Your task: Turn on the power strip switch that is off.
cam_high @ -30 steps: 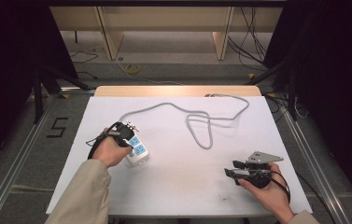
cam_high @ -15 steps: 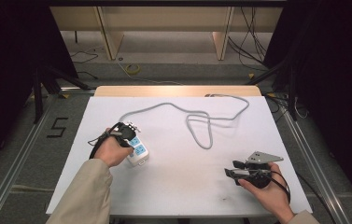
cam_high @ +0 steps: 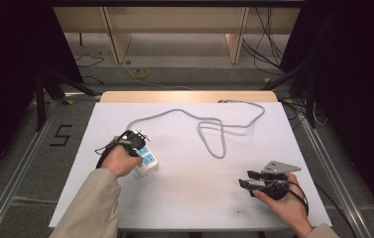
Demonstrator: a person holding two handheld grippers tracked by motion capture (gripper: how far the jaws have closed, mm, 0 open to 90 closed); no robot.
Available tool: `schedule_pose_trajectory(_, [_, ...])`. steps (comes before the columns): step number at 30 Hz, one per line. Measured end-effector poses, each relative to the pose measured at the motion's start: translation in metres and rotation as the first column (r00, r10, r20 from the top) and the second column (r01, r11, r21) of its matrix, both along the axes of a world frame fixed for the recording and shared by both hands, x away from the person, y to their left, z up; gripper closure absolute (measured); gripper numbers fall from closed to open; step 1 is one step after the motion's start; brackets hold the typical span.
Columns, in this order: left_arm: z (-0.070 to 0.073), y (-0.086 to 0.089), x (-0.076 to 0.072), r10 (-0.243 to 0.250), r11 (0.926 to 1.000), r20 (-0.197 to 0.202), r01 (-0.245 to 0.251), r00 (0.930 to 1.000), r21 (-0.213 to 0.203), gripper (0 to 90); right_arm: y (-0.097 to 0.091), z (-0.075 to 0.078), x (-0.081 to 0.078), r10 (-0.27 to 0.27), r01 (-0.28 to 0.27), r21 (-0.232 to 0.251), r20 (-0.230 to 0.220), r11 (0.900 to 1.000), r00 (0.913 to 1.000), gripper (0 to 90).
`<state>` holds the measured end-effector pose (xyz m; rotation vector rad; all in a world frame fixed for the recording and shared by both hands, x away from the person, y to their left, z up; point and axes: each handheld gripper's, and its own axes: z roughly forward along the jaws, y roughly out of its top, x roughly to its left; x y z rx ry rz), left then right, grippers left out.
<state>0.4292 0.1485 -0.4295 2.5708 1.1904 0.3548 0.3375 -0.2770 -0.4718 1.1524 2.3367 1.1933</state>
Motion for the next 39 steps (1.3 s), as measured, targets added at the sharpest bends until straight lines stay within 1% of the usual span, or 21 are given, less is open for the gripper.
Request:
schedule_pose_trajectory(7, [-0.0008,-0.0004,0.0008,-0.005,1.0,-0.007,0.005,1.0,0.006,89.7,0.0001,-0.0002,0.0002,0.001,-0.001,0.002,0.0,1.0,1.0,49.5])
schedule_pose_trajectory(19, [-0.0018,-0.0013,0.0014,0.002,1.0,-0.012,-0.002,0.9999,0.002,89.7,0.0003,-0.0002,0.0001,0.005,-0.005,0.0,0.0,1.0,1.0,49.6])
schedule_pose_trajectory(30, [-0.0032,-0.0017,0.0025,-0.001,0.9999,-0.02,0.001,0.9998,0.013,89.7,0.0002,-0.0002,0.0001,0.005,-0.005,-0.001,0.001,1.0,1.0,49.6])
schedule_pose_trajectory(39, [-0.0034,-0.0024,0.0027,0.005,0.9999,-0.02,-0.005,0.9998,0.01,89.8,0.0002,-0.0002,0.0,0.005,-0.005,-0.001,0.0,1.0,1.0,49.5])
